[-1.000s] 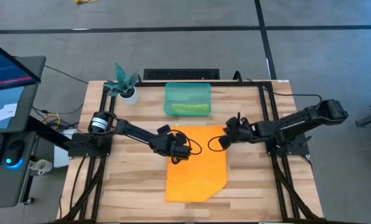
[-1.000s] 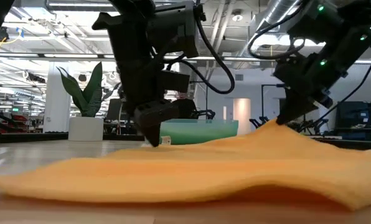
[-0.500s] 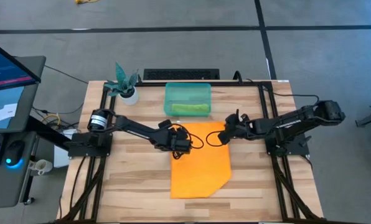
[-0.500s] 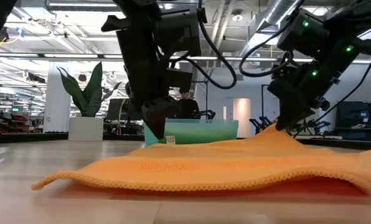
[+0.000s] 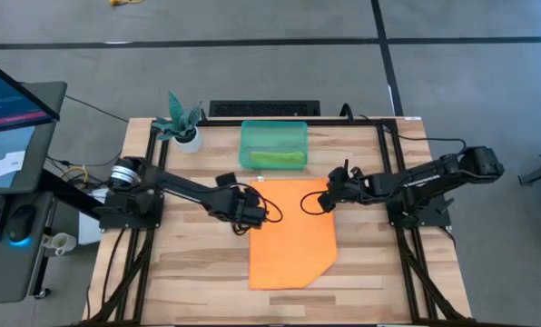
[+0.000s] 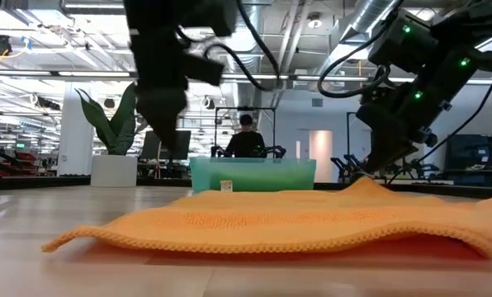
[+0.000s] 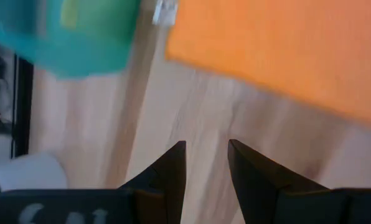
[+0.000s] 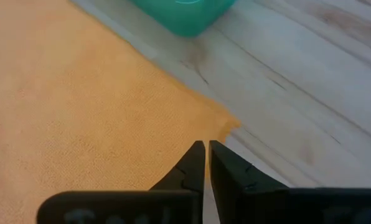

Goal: Roll microfiber towels into tight, uniform cylinder then place into a basket
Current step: Fold the orange towel

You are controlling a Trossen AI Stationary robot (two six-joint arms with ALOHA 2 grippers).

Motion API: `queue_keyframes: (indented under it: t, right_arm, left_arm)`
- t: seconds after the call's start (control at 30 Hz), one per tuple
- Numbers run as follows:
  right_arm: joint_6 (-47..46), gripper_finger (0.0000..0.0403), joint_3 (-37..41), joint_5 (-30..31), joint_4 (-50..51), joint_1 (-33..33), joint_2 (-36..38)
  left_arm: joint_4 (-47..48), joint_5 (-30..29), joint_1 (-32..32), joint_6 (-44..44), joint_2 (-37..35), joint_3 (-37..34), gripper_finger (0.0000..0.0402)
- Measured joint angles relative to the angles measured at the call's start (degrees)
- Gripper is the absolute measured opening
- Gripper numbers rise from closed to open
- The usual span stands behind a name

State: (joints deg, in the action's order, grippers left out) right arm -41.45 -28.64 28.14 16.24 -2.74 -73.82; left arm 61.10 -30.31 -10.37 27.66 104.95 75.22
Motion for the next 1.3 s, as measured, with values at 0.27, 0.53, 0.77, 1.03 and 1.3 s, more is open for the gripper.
queue_keyframes:
  t: [0.27,0.53,0.77,1.03,1.3]
  right_arm:
    - [-0.02,0.0044,0.00,-1.63,-0.04,-0.09,0.00]
    - [2.95,0.0044,-2.03,-4.12,0.26,-0.28,0.00]
    - [5.65,0.0044,-5.92,-3.75,5.23,-1.89,0.00]
    - [8.98,0.0043,-11.05,8.28,16.06,-6.22,6.76]
    - [8.46,0.0038,-11.12,13.87,25.77,-6.50,23.54]
  left_arm:
    - [5.35,7.51,-1.02,0.89,-12.72,-2.34,0.0112]
    - [-20.48,9.98,-2.49,0.57,-29.14,-20.67,0.0112]
    - [-54.91,11.01,-1.11,-9.23,-35.98,-37.75,0.0112]
    - [-70.95,12.09,2.56,-20.02,-35.37,-41.05,0.0112]
    - [-75.21,11.46,7.70,-21.27,-35.32,-41.05,0.0137]
